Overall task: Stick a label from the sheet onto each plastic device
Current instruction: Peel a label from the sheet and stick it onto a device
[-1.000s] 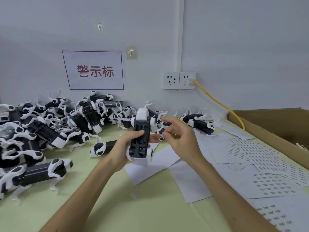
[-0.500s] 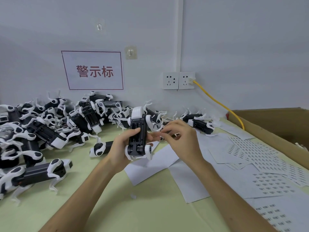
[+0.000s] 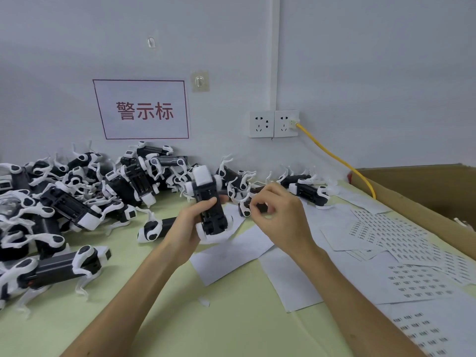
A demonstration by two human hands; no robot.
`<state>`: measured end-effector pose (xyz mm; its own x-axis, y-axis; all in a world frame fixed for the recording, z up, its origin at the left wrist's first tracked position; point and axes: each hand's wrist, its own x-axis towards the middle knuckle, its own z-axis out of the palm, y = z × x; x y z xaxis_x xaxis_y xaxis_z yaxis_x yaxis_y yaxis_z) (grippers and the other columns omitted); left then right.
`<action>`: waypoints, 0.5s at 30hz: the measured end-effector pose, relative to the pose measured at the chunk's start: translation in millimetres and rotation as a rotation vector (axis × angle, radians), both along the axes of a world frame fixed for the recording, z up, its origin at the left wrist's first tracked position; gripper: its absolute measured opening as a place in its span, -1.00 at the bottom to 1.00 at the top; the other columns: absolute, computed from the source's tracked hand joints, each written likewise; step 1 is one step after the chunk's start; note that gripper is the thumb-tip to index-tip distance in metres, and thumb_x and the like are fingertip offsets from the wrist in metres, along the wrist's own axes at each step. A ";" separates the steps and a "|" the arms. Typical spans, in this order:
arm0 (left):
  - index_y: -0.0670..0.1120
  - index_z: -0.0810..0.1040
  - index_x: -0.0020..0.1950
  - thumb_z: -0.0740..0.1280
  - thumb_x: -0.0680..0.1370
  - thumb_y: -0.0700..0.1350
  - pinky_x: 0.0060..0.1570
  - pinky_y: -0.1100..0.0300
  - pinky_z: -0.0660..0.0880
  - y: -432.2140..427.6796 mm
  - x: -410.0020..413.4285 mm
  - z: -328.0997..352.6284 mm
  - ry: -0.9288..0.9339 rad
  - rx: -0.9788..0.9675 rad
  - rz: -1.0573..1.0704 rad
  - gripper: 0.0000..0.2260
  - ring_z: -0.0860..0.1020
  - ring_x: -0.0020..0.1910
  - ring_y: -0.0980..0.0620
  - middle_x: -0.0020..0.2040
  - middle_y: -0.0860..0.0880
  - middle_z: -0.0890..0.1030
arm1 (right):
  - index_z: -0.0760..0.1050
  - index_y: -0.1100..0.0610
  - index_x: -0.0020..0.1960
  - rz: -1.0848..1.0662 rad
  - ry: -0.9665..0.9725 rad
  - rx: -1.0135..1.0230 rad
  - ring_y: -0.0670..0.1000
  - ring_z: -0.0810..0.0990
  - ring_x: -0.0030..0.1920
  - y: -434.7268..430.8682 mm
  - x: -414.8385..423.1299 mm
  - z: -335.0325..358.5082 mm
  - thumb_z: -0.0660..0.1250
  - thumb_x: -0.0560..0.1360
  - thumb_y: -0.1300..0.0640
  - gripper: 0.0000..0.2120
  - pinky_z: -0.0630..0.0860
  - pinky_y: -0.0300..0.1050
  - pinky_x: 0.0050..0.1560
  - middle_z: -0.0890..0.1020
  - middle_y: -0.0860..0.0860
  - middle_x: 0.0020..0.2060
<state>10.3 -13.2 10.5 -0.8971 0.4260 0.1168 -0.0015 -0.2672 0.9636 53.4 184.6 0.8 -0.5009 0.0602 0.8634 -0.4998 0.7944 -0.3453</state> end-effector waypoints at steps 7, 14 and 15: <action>-0.11 0.66 0.19 0.45 0.54 -0.11 -0.10 0.20 0.57 -1.3 -11.0 -3.9 -0.041 -0.005 0.196 -0.76 0.60 -0.08 0.03 -0.18 0.05 0.64 | 0.68 0.04 -0.19 0.260 -0.208 -0.526 -0.17 0.47 -0.36 -7.2 0.2 5.7 0.45 0.49 0.28 -0.83 0.36 -0.37 -0.32 0.66 -0.09 -0.31; -0.16 0.60 0.15 0.28 0.67 0.00 -0.04 0.11 0.63 5.4 -11.6 -0.9 -0.285 0.352 0.046 -0.75 0.66 -0.04 -0.10 0.06 -0.15 0.65 | 0.72 0.10 -0.01 0.562 -0.501 -0.940 -0.06 0.27 -0.50 -15.7 6.6 11.1 0.33 0.57 0.18 -0.83 0.21 -0.22 -0.47 0.34 0.03 -0.53; -0.13 0.64 0.08 0.26 0.68 -0.02 0.08 0.08 0.60 6.9 -12.0 -2.1 -0.279 0.400 0.052 -0.77 0.68 -0.05 -0.08 0.06 -0.14 0.68 | 0.71 0.10 0.03 0.599 -0.544 -0.995 -0.07 0.23 -0.51 -17.4 7.7 11.6 0.31 0.57 0.17 -0.81 0.16 -0.22 -0.47 0.30 0.03 -0.53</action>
<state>-1.7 -6.4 8.4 -0.9365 0.3503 0.0146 -0.2214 -0.6231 0.7502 61.1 167.2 12.4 -0.9460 0.2025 0.2533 -0.2962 -0.2218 -0.9290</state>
